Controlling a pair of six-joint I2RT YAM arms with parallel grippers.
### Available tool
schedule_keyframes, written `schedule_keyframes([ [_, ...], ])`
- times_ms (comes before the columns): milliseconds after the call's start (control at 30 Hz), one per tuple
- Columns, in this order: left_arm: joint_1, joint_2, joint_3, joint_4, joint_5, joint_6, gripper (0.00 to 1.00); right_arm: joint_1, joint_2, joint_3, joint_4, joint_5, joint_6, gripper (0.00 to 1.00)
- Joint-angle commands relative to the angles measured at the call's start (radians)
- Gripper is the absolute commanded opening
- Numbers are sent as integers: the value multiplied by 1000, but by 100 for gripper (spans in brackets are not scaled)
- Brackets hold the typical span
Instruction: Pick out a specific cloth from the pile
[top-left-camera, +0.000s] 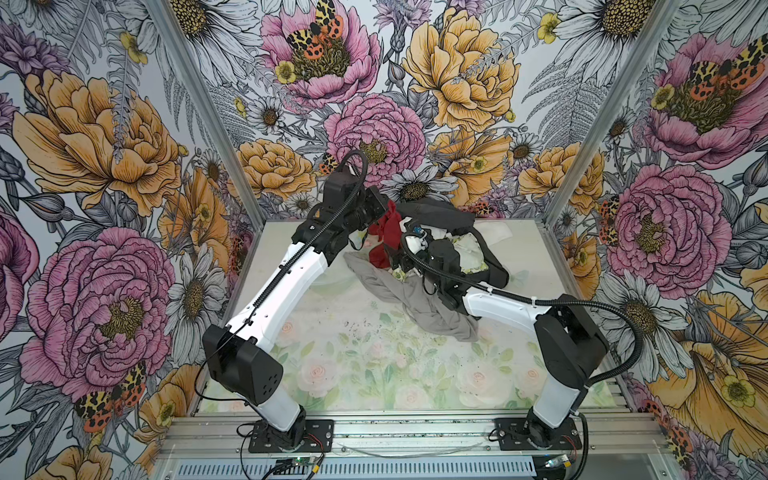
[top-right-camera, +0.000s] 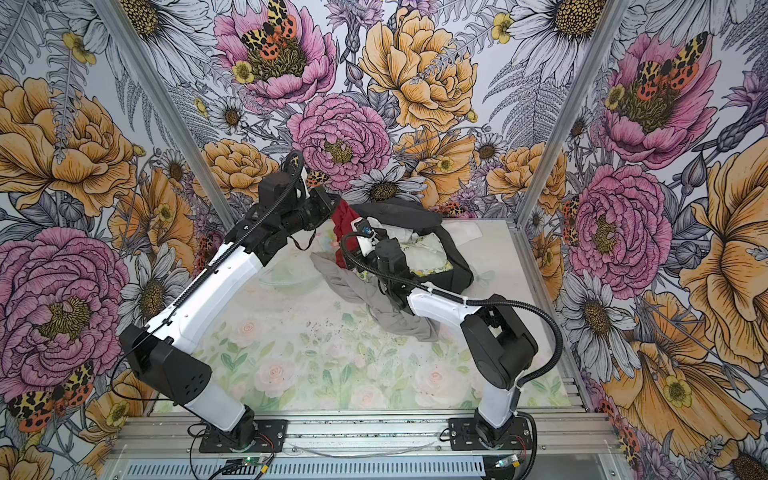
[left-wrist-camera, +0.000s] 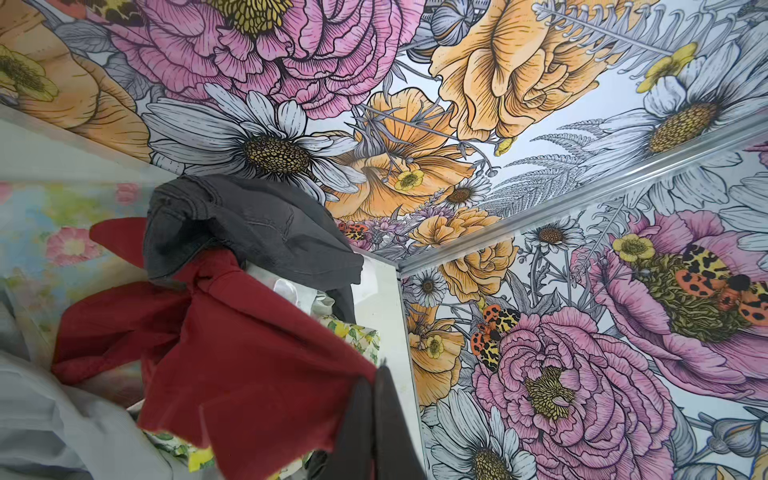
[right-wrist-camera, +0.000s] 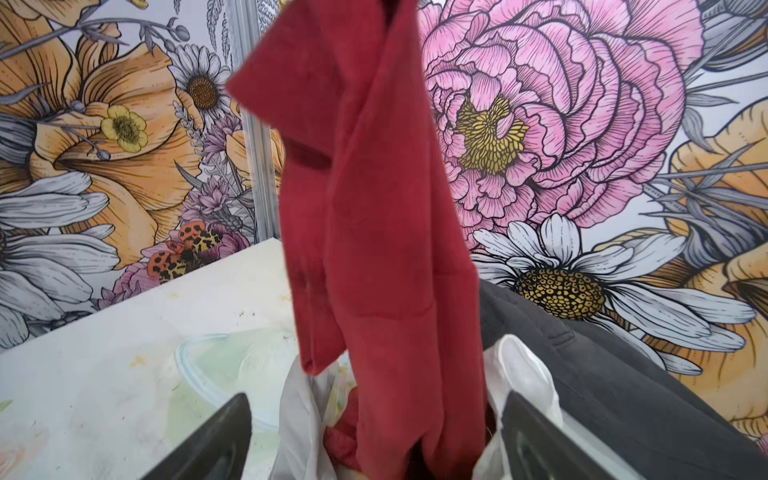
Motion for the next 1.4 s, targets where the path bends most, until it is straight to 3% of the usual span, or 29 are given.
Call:
schedule_keyframes([
  [0,-2,-57,-14,82,34,23,0,-15,66,90,73,0,69,93],
  [67,-1,-69,-32,90,39,18,0,-26,107,122,100,0,103,87],
  [133,1,-82,-47,91,37,17,0,-38,142,153,119,-2,140,73],
  [267,13,-101,-89,98,46,14,0,-56,175,184,163,-31,194,22],
  [300,20,-108,-104,101,43,15,0,-56,172,185,163,-35,194,5],
  [333,26,-113,-117,104,40,16,0,-55,169,186,166,-35,190,0],
  [633,97,-173,-304,217,46,46,0,-82,116,237,117,-14,263,0],
  [700,110,-186,-353,249,50,45,9,-89,111,281,78,-1,299,0],
  [800,132,-202,-413,303,73,43,36,-100,106,328,57,13,360,0],
  [900,137,-225,-462,358,89,51,55,-103,105,376,28,16,385,0],
  [1033,129,-240,-489,371,90,131,76,-107,92,414,14,7,411,0],
  [1367,74,-190,-578,408,92,332,80,-107,39,549,-85,4,461,0],
])
